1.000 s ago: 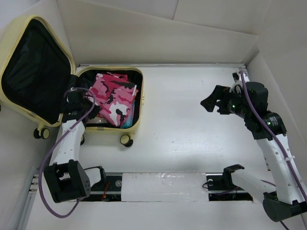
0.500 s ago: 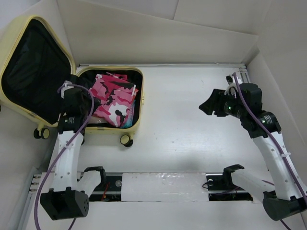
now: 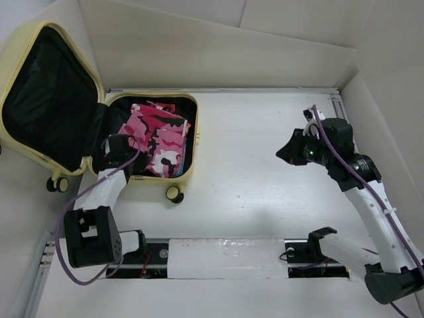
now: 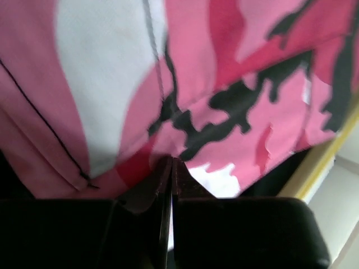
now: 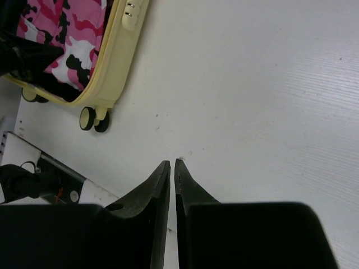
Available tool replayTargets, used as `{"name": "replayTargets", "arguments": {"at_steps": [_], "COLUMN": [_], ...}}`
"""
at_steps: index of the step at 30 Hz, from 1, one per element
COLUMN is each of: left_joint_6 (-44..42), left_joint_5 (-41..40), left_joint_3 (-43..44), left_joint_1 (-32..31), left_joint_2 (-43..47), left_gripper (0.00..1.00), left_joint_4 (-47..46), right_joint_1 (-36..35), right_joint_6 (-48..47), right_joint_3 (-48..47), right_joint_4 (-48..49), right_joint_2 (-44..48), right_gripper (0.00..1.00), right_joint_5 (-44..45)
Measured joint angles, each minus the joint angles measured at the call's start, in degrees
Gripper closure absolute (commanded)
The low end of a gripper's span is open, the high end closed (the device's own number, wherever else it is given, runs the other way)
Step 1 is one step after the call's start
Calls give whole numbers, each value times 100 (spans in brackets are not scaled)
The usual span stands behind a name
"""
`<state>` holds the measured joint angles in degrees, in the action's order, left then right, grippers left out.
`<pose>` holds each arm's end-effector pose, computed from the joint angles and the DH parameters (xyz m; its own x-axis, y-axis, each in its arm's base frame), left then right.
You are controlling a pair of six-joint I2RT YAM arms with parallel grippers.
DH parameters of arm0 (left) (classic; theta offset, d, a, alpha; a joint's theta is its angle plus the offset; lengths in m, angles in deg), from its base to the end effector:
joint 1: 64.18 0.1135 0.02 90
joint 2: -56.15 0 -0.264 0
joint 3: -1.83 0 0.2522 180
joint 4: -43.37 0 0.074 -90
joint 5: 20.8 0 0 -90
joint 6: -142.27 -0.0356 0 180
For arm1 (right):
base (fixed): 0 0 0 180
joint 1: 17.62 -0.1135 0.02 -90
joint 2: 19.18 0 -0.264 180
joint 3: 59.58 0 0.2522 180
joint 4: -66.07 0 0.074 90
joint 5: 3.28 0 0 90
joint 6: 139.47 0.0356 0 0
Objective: Pack the luggage
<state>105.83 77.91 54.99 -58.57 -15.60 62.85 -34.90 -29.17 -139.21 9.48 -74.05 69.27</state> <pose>0.2616 0.0203 0.2165 -0.3822 -0.8366 -0.3925 -0.4806 0.5427 -0.6888 0.1771 0.0663 0.3781 -0.6550 0.1428 -0.7420 -0.3192 0.8377 0.4431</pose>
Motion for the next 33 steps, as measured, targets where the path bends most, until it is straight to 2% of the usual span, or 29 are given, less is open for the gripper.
{"name": "replayTargets", "arguments": {"at_steps": [4, 5, 9, 13, 15, 18, 22, 23, 26, 30, 33], "left_joint_6": [44, 37, -37, -219, -317, -597, -1005, -1086, -1255, -1416, -1510], "left_joint_5": [-208, -317, -1106, -2258, -2938, -3921, -4544, -4675, -5132, -5643, -5866], "left_joint_3": [483, 815, 2715, 4253, 4883, 5814, 5993, 5958, 5932, 6033, 6391], "left_joint_1": [-199, -238, -254, -122, 9, 72, 643, 885, 1141, 1180, 1178], "left_joint_2": [356, 431, 610, 964, 1078, 1047, 1307, 1384, 1460, 1204, 514], "left_gripper": [80, 71, 52, 43, 43, 39, 27, 24, 22, 22, 22], "left_joint_4": [610, 887, 1816, 2874, 3609, 4555, 5171, 5324, 5635, 5827, 5871], "right_joint_1": [-55, -111, -431, -824, -1019, -1296, -1633, -1696, -1867, -2111, -2310], "right_joint_6": [-4, -4, -48, -175, -262, -354, -470, -505, -599, -673, -748], "right_joint_3": [9, 9, 9, 9, 9, 9, 4, 2, 2, 2, -7], "right_joint_4": [2, 4, 46, 170, 238, 341, 481, 501, 564, 599, 597], "right_joint_2": [70, 85, 87, 55, 28, -13, -39, -57, -146, -219, -219], "right_gripper": [85, 85, 85, 85, 84, 78, 61, 53, 44, 40, 39], "right_joint_5": [-114, -166, -479, -802, -914, -1049, -1224, -1259, -1353, -1429, -1423]}}
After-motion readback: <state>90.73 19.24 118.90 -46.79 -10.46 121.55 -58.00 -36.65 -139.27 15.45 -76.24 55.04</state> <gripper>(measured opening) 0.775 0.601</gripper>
